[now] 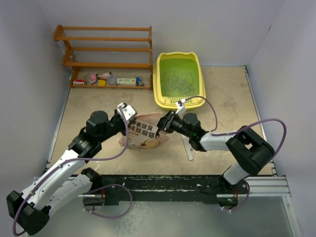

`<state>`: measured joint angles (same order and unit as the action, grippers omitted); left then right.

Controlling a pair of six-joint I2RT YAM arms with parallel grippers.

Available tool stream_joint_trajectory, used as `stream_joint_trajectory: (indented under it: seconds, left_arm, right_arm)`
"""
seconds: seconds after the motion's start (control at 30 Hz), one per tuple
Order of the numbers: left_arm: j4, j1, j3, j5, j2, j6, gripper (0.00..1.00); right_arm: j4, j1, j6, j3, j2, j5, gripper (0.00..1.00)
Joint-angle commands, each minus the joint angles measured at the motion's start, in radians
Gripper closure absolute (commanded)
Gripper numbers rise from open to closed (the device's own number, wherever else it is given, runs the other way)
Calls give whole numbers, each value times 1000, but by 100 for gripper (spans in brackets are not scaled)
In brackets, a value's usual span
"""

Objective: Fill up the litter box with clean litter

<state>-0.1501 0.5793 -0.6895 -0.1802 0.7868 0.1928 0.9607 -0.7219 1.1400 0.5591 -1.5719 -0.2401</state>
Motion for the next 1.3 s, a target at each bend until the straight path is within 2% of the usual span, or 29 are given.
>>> stream_joint_trajectory:
  seconds: [0.0, 0.37, 0.73, 0.97, 1.27]
  left_arm:
    - [92, -10, -21, 77, -51, -9, 100]
    - [102, -10, -5, 114, -88, -8, 100]
    - [109, -11, 1, 135, -95, -12, 100]
    - [114, -10, 2, 128, -95, -12, 100]
    - [120, -10, 1, 78, -85, -9, 100]
  right_arm:
    - [76, 29, 94, -37, 10, -110, 100]
    - [100, 122, 111, -87, 64, -143, 100]
    - [47, 247, 105, -137, 173, -176, 100]
    - [71, 326, 139, -172, 204, -221, 100]
    - [45, 361, 199, -174, 297, -210, 100]
